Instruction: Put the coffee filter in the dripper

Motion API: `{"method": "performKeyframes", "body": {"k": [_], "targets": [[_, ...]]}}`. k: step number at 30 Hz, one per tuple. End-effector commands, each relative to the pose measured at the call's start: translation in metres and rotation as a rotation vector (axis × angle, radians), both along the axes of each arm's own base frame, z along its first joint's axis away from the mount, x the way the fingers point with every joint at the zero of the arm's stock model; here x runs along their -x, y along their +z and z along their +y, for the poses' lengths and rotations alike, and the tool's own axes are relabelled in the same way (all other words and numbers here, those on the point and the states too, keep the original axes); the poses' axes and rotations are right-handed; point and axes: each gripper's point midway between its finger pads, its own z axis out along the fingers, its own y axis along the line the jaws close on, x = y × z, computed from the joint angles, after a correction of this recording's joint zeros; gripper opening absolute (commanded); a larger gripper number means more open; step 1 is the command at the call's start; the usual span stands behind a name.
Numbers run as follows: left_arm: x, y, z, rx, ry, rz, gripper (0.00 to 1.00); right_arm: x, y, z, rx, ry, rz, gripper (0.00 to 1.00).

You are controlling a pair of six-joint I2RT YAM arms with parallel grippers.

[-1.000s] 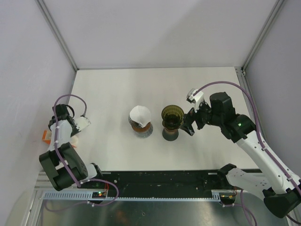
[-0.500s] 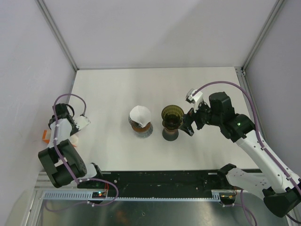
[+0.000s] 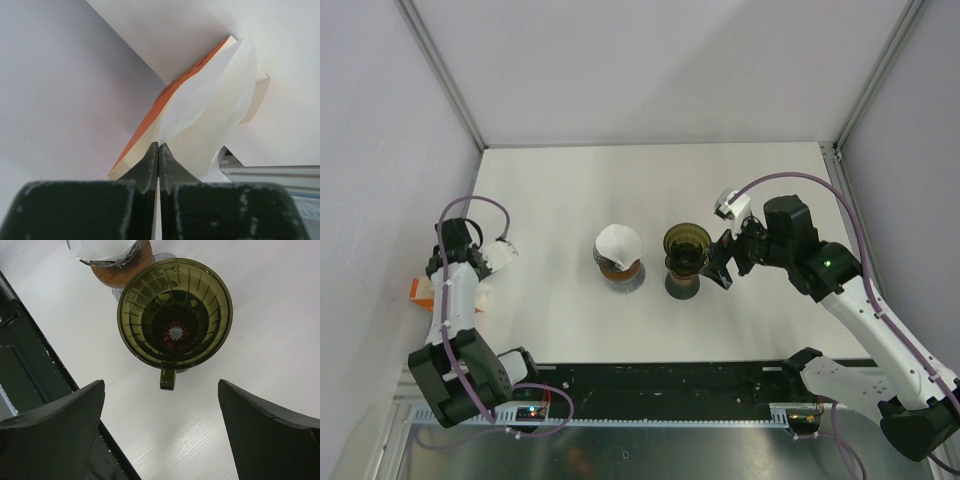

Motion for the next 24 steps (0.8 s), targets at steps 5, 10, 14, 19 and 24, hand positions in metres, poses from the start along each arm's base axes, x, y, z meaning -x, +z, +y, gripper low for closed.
{"method": "performKeyframes", "body": {"k": [5,10,14,19,24], "targets": [[-0.014,0.028,-0.036,0.102,-0.083,-0.093,0.0,0.002,0.03,0.005,-0.064,0.016,-0.069,0.99],[-0.017,0.045,-0.063,0.221,-0.112,-0.125,0.0,0.004,0.038,0.008,-0.098,0.028,-0.084,0.99],[-0.025,0.064,-0.081,0.311,-0.109,-0.186,0.0,0.005,0.048,0.009,-0.128,0.029,-0.11,0.99],[-0.042,0.098,-0.105,0.438,-0.086,-0.307,0.0,0.005,0.064,0.008,-0.172,0.006,-0.15,0.99],[-0.061,0.135,-0.126,0.59,-0.035,-0.432,0.0,0.002,0.081,0.006,-0.239,-0.042,-0.174,0.99]]}}
